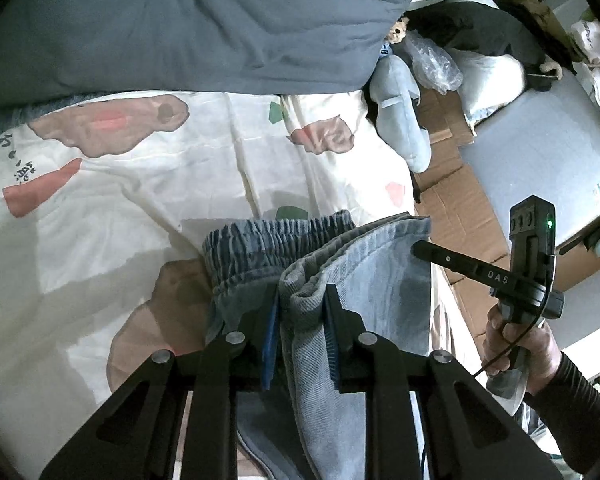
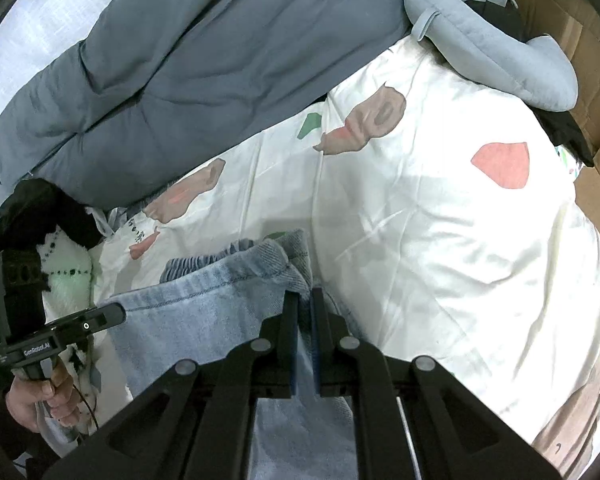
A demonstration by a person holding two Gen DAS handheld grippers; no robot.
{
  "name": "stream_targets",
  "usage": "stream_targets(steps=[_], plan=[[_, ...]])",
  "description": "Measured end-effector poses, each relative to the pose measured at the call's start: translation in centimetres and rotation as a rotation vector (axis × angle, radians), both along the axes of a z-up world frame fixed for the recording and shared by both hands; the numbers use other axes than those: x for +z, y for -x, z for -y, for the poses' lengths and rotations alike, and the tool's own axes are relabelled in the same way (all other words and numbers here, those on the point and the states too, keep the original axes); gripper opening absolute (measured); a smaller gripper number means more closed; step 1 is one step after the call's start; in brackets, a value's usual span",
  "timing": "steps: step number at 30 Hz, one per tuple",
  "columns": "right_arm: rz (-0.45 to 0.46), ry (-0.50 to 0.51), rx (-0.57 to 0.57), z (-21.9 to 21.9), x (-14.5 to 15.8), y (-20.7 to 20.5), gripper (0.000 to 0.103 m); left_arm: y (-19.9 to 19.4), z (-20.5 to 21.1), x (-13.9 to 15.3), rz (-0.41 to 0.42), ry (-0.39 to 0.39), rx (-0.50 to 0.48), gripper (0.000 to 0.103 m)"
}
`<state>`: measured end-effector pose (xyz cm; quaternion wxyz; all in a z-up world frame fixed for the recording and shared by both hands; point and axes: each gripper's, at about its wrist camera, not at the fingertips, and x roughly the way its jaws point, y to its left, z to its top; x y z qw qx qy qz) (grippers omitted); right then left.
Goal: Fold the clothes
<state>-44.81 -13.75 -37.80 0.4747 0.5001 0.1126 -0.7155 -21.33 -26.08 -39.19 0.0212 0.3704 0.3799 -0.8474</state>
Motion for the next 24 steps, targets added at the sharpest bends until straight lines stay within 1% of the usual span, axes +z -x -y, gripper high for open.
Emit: stream_targets(steps=[8, 20, 24], plan=[[-0.02, -0.014, -0.023, 0.7, 0.1, 0.9, 0.005, 2.0, 0.8, -0.1, 0.016, 0.013, 0.001, 0.02], [-0.034, -0.04, -0.066, 1.3, -0.5, 1.7, 0.005, 3.6, 1.1, -0.3, 0.025, 0.033, 0.001, 0.02], [-0.039, -0.054, -0.081, 1.7, -0.8, 2.0, 0.005, 4.1, 1.4, -1.3, 0.05, 0.036, 0.007, 0.02]])
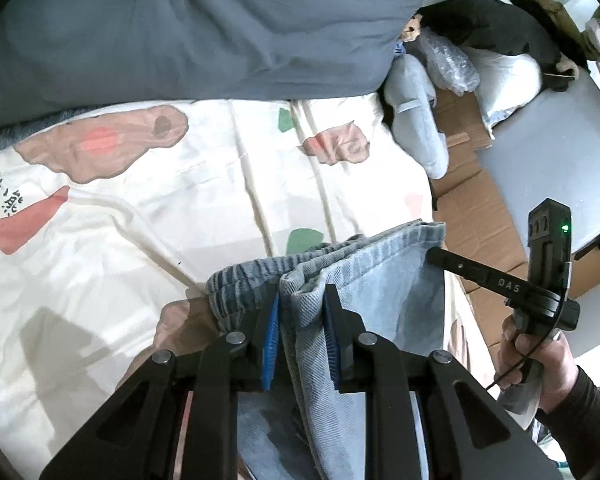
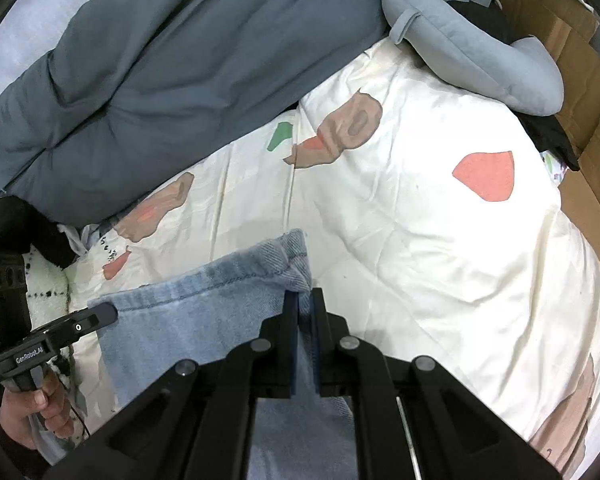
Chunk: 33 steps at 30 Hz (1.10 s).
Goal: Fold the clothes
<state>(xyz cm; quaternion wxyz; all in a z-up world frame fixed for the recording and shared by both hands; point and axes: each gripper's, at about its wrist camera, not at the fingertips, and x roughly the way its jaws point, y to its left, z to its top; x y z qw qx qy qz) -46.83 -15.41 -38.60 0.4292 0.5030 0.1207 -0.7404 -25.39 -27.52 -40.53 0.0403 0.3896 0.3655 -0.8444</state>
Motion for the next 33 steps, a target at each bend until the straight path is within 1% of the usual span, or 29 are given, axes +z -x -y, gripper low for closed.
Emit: stream_targets(steps=[3, 7, 8, 11, 12, 14, 15, 16, 19, 25, 29, 33], plan=[[0.003, -0.02, 0.001, 0.5, -0.6, 0.2, 0.005, 0.4, 0.3, -1.2, 0.027, 0.008, 0.004, 0.02], [-0.003, -0.055, -0.001, 1.3, -1.5, 0.3, 0.005, 1.2, 0.2, -2.0, 0.059, 0.04, -0.011, 0.021], [0.0, -0.061, -0.006, 1.5, -1.7, 0.4, 0.005, 1.4, 0.2, -2.1, 0.067, 0.045, -0.014, 0.024], [0.02, -0.064, -0.03, 1.5, -2.0, 0.8, 0.008, 1.7, 0.5, -1.9, 0.09, 0.02, -0.011, 0.024], [0.022, -0.058, -0.038, 1.3, -1.8, 0.8, 0.008, 1.7, 0.6, -1.6, 0.097, 0.018, -0.008, 0.026], [0.02, -0.045, -0.046, 0.8, -1.4, 0.7, 0.011, 1.4, 0.5, -0.9, 0.107, 0.045, 0.003, 0.038], [0.015, -0.039, -0.048, 0.6, -1.1, 0.6, 0.014, 1.2, 0.5, -0.5, 0.11, 0.063, 0.009, 0.041], [0.009, -0.034, -0.047, 0.4, -0.8, 0.4, 0.015, 0.9, 0.5, -0.1, 0.11, 0.075, 0.016, 0.042], [-0.011, -0.019, -0.038, 0.1, 0.1, -0.3, 0.015, 0.1, 0.5, 0.9, 0.095, 0.072, 0.023, 0.042], [-0.008, 0.028, -0.019, -0.3, 1.2, -1.9, 0.015, -0.9, -0.7, 2.7, 0.067, 0.094, -0.01, 0.042], [0.001, 0.033, 0.013, 0.2, 1.0, -3.1, 0.015, -1.2, -1.4, 3.6, 0.044, 0.099, -0.007, 0.042], [0.017, 0.041, 0.035, 1.2, 0.4, -4.0, 0.015, -0.6, -2.6, 3.4, 0.018, 0.079, -0.05, 0.042]])
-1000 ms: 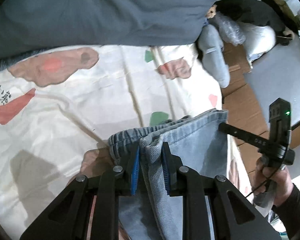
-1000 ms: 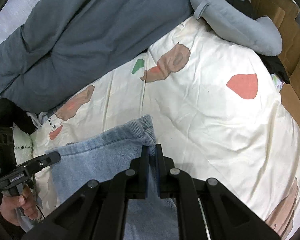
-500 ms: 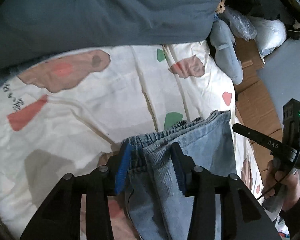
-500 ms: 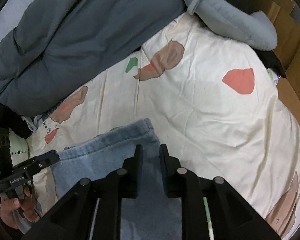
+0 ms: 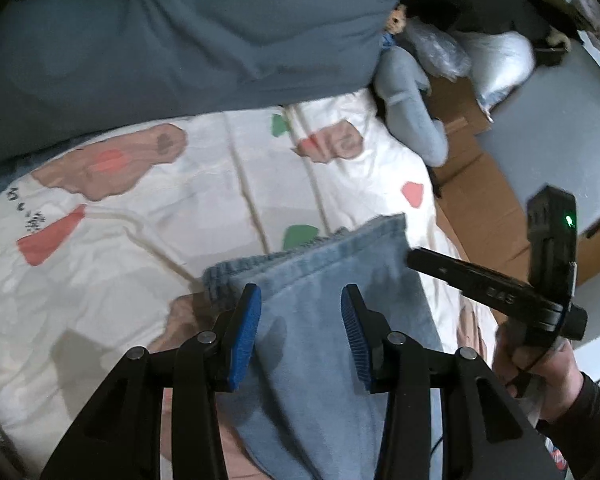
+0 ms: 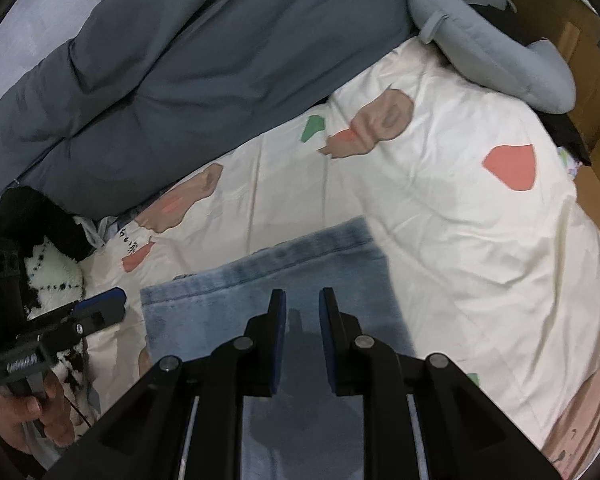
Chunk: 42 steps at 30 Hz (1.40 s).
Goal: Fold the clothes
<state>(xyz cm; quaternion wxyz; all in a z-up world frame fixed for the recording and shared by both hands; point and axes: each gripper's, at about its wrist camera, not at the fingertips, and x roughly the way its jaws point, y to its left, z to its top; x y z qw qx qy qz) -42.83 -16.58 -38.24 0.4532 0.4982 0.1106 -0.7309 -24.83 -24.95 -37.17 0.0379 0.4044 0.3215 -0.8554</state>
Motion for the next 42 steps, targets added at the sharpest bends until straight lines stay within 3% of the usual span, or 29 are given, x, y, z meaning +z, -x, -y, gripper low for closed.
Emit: stream_targets(steps=[17, 21, 24, 27, 29, 34, 42], plan=[[0.031, -0.05, 0.057, 5.1, -4.1, -0.5, 0.018, 1.8, 0.1, -4.8, 0.043, 0.028, -0.036, 0.042], [0.05, -0.063, 0.054, 5.6, -5.1, -0.1, 0.018, 2.3, -0.2, -6.1, 0.067, 0.065, -0.073, 0.042], [0.046, -0.086, 0.06, 6.1, -6.0, 0.0, 0.018, 2.4, 0.0, -6.6, 0.072, 0.071, -0.075, 0.036], [0.069, -0.085, 0.051, 6.1, -6.3, 0.4, 0.018, 2.2, 0.7, -6.6, 0.086, 0.045, -0.048, 0.025], [0.075, -0.087, 0.055, 6.0, -5.8, 0.3, 0.018, 1.9, 1.2, -5.8, 0.092, 0.001, -0.024, 0.025], [0.061, -0.07, 0.067, 4.6, -4.2, -0.4, 0.017, 1.3, 0.7, -3.6, 0.081, -0.012, -0.007, 0.025], [0.029, -0.108, 0.08, 1.5, -4.4, -1.6, 0.017, 0.8, -2.4, -3.0, 0.067, 0.002, -0.072, 0.025]])
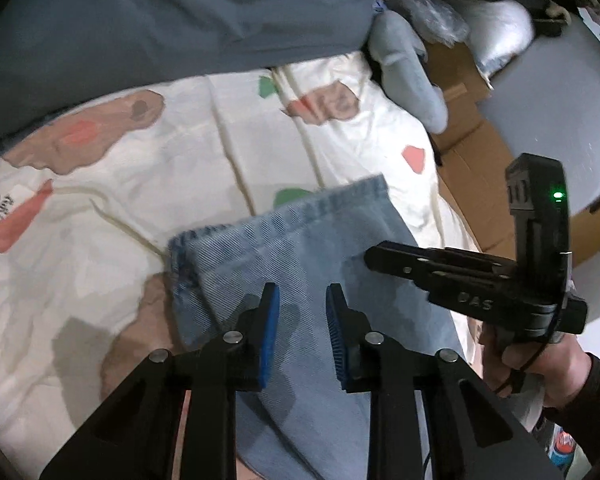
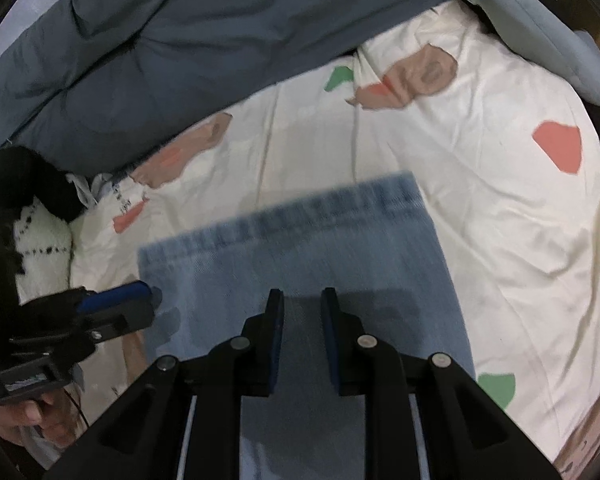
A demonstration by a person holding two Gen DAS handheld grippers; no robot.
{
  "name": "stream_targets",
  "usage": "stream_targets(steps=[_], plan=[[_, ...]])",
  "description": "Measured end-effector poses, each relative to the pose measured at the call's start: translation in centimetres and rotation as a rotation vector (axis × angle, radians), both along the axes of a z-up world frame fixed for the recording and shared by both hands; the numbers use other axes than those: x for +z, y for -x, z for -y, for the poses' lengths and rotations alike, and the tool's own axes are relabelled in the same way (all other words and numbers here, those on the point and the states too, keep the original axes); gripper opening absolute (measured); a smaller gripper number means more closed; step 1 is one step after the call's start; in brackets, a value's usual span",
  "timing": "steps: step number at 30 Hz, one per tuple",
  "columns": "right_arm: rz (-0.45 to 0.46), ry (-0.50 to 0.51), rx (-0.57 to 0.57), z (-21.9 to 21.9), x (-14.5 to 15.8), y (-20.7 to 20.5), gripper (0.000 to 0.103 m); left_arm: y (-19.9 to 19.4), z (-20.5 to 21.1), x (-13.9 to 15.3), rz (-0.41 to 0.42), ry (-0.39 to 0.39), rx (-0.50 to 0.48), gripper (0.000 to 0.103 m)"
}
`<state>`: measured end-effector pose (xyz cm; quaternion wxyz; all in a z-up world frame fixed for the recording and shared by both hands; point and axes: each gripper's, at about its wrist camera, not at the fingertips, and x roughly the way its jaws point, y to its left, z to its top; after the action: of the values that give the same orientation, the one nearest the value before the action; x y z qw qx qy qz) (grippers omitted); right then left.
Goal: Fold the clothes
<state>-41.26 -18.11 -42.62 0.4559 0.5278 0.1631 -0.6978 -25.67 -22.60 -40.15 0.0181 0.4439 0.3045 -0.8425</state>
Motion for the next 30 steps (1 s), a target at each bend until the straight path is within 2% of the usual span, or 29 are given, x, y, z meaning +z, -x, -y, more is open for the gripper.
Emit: stream_targets(steps=[6, 12, 20, 30], plan=[[0.018, -0.027, -0.014, -2.3, -1.4, -0.2, 0.018, -0.5, -1.7, -1.5, 0.033, -0.01, -0.029, 0.025], [0.031, -0.046, -0.026, -4.3, -1.9, -0.9, 0.018, -1.3, -3.2, -1.8, 0.066, 0.007, -0.066, 0.025], [0.015, -0.121, 0.012, -7.6, -2.7, -3.7, 0.018, -2.7, -5.8, -2.2, 0.093, 0.013, -0.116, 0.025], [0.021, -0.2, 0.002, -13.7, -3.5, -6.5, 0.019, -4.4, -9.2, -3.5, 0.157, 0.004, -0.193, 0.025]])
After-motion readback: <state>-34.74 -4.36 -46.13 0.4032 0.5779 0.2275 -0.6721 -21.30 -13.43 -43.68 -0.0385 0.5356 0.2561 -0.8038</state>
